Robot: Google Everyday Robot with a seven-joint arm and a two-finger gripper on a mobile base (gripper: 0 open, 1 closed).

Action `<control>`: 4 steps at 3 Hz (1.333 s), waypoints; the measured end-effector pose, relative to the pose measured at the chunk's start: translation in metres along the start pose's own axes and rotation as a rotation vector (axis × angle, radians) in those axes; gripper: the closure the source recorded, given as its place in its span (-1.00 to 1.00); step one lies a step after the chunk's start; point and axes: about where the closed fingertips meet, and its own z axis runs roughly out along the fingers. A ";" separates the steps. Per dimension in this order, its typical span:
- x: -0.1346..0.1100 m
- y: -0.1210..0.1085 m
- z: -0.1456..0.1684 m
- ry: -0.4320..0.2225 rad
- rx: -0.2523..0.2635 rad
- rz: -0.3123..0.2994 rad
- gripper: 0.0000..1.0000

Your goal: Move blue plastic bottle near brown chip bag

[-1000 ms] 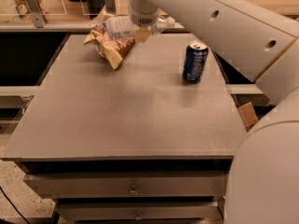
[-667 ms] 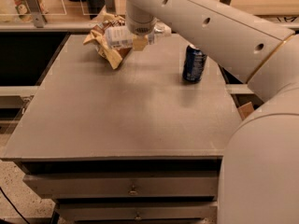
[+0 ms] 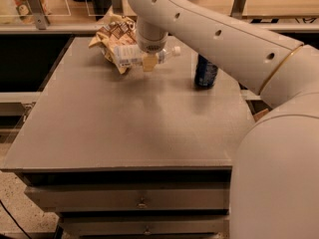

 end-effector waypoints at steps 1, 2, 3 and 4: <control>0.005 0.013 0.015 -0.008 -0.047 0.009 -1.00; 0.005 0.012 0.012 -0.008 -0.054 0.010 -1.00; 0.005 0.011 0.011 -0.008 -0.054 0.010 -1.00; 0.009 -0.013 -0.033 -0.022 -0.001 0.016 -1.00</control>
Offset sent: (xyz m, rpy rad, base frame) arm -0.0053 -0.0058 -0.0321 -0.0002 0.0986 -0.0021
